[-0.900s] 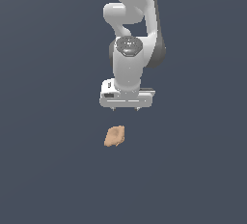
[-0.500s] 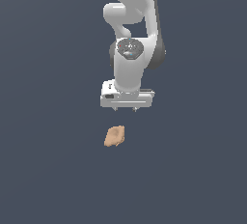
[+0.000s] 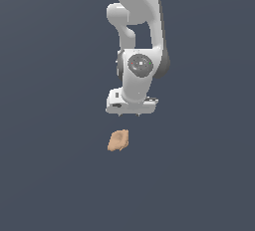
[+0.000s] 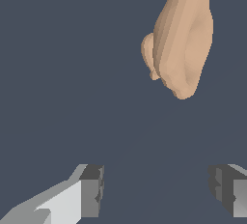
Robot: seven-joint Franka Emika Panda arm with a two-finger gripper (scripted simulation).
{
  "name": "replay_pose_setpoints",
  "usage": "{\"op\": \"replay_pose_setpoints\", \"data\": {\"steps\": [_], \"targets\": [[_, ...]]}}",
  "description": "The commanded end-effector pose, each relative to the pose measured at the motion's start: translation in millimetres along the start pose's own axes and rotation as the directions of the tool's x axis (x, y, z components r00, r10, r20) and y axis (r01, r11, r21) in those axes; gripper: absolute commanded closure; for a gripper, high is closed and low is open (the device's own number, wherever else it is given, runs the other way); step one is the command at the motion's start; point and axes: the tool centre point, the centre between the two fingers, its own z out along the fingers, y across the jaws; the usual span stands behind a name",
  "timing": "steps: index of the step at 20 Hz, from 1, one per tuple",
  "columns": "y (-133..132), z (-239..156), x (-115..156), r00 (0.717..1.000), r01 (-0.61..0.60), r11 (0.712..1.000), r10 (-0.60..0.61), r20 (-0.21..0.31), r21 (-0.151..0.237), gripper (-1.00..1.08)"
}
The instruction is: Pick up the object and move it to a goal position.
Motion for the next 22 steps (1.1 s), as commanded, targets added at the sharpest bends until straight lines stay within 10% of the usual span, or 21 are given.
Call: {"op": "replay_pose_setpoints", "data": {"steps": [1, 22], "targets": [[-1.4, 14.3, -5.8, 0.999, 0.02, 1.0, -0.019, 0.031, -0.023, -0.6], [-13.5, 106.8, -47.4, 0.964, 0.2, 0.965, -0.163, 0.209, -0.172, -0.6]]}}
